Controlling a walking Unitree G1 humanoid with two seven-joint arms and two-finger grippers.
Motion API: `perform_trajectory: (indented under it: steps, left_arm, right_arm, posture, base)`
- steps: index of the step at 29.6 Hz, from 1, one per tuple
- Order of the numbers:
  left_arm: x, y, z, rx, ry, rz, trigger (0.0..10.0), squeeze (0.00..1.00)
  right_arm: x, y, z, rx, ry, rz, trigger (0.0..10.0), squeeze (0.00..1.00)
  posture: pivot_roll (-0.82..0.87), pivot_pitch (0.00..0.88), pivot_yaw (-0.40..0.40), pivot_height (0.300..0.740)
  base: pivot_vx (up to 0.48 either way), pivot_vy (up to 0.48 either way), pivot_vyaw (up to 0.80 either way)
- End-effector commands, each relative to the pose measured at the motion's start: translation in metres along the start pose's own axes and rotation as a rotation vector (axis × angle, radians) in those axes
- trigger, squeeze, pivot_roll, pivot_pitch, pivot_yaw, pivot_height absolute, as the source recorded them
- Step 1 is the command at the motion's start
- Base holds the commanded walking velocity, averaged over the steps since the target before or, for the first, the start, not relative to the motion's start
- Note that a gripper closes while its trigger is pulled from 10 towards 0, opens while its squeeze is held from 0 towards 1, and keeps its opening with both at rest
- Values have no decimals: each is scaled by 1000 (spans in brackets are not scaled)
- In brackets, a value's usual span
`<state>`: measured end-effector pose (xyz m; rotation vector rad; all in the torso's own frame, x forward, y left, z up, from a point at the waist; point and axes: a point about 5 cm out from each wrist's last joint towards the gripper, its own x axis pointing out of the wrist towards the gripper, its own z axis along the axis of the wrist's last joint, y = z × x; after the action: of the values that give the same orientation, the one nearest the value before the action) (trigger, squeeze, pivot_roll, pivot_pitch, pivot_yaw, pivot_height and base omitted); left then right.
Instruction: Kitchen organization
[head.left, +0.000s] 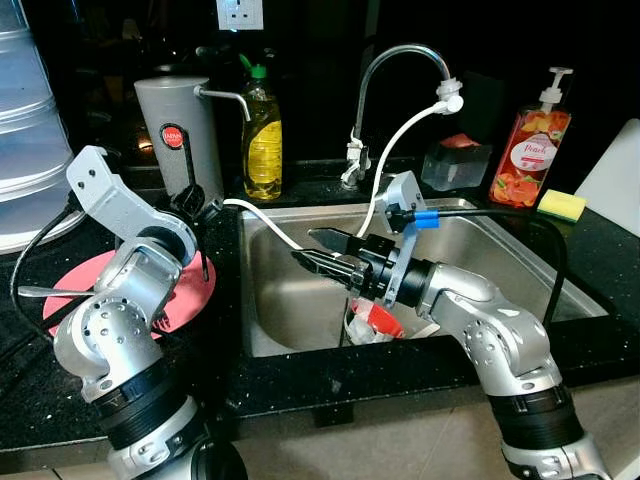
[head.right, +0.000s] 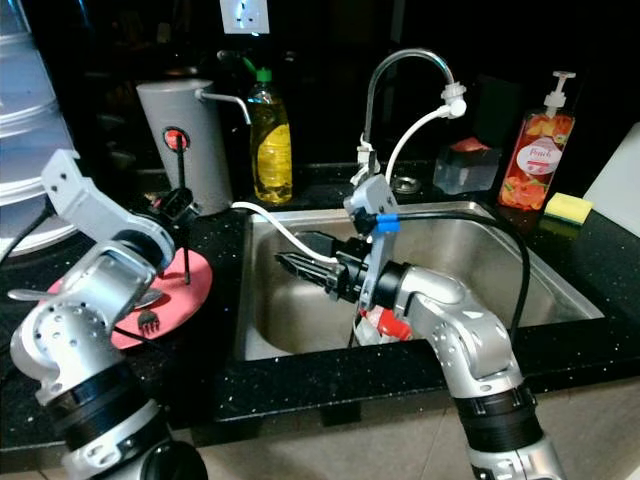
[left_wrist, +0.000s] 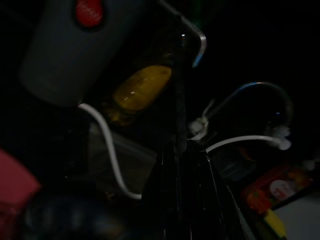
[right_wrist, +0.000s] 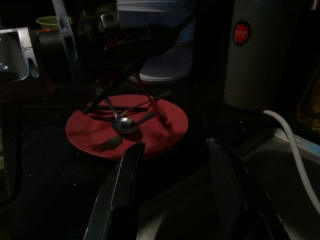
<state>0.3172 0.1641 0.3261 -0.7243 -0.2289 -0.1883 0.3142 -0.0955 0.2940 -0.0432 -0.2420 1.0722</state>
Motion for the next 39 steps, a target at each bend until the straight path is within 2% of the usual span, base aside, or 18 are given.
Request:
perform_trajectory:
  steps: [1, 8, 14, 16, 17, 18, 19, 21, 23, 27, 32, 37, 39]
  left_arm:
    - [4, -3, 5, 17, -11, -28, 10000, 0]
    - [12, 4, 20, 59, -49, -5, 10000, 0]
    - [15, 1, 21, 93, -16, -32, 10000, 0]
    - [18, 4, 7, 293, 155, -27, 10000, 0]
    - [18, 8, -1, 340, 248, -21, 10000, 0]
    - [18, 8, -1, 340, 248, -21, 10000, 0]
    - [20, 12, -7, 376, 311, -20, 10000, 0]
    - [24, 11, -13, 359, 358, -68, 10000, 0]
    - [31, 9, -19, 308, 376, -91, 10000, 0]
    - [40, 11, -30, 272, 418, -83, 10000, 0]
    - [49, 6, -48, 297, 487, -124, 10000, 0]
    - [56, -6, -75, 363, 576, -230, 10000, 0]
    - [57, -7, -78, 367, 584, -239, 10000, 0]
  right_arm:
    - [1, 1, 1, -6, -6, 7, 10000, 0]
    - [-1, 1, 1, -6, -6, -2, 10000, 0]
    - [-1, 1, 1, -7, -6, -4, 10000, 0]
    - [-3, -2, 2, -13, -6, -18, 10000, 0]
    - [-3, -4, 3, -16, -8, -36, 10000, 0]
    - [-3, -4, 3, -16, -8, -36, 10000, 0]
    - [-3, -7, 4, -18, -12, -57, 10000, 0]
    - [-1, -14, 7, -19, -28, -110, 10000, 0]
    - [1, -20, 10, -21, -43, -157, 10000, 0]
    - [3, -25, 12, -25, -47, -190, 10000, 0]
    - [2, -32, 13, -32, -28, -226, 10000, 0]
    - [-2, -41, 12, -26, -7, -292, 10000, 0]
    - [-2, -42, 11, -26, -7, -295, 10000, 0]
  posture:
    - [-13, 51, -2, 740]
    - [-15, 53, 3, 740]
    - [-16, 54, 4, 740]
    - [-13, 56, -2, 740]
    - [-11, 58, -3, 740]
    - [-11, 58, -3, 740]
    - [-8, 58, -6, 740]
    - [-8, 60, -7, 740]
    - [-10, 56, -4, 740]
    - [-17, 56, -1, 740]
    - [-26, 53, -2, 740]
    - [-26, 53, -2, 740]
    - [-35, 50, 0, 740]
  base:
    - [0, 0, 0]
    - [0, 0, 0]
    - [0, 0, 0]
    - [0, 0, 0]
    - [0, 0, 0]
    - [0, 0, 0]
    - [0, 0, 0]
    - [0, 0, 0]
    - [0, 0, 0]
    - [0, 0, 0]
    - [0, 0, 0]
    - [0, 0, 0]
    - [0, 0, 0]
